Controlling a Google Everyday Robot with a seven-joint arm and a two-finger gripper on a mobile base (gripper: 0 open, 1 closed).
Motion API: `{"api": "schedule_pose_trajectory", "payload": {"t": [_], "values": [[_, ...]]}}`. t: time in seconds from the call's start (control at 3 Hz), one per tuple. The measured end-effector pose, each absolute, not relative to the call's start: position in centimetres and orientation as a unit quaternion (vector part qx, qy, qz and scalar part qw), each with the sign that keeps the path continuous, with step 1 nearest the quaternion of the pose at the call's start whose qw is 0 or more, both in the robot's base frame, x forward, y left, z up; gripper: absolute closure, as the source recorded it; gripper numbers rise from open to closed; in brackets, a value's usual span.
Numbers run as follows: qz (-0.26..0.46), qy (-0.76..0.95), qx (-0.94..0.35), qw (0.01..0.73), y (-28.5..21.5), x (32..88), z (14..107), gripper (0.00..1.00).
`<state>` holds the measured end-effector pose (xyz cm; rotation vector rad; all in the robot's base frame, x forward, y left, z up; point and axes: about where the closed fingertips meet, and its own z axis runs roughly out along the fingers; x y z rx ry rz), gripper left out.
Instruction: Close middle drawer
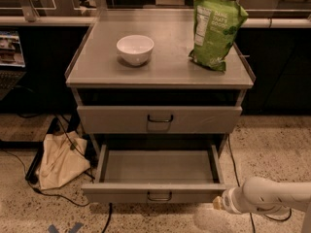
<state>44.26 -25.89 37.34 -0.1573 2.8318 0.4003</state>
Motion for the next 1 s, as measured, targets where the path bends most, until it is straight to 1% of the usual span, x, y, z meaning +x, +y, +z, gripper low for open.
{"api": "schedule_pose_trajectory", "payload": {"t": [0.33,0.67,1.0], "values": [[0.163,0.969,-0.097,0.161,-22.5,48.2,38.5,1.0],[0.167,0.966,-0.106,0.166,-21.9,48.6,38.8,1.0],[0.193,0.948,-0.164,0.193,-17.7,52.7,41.0,1.0]]}}
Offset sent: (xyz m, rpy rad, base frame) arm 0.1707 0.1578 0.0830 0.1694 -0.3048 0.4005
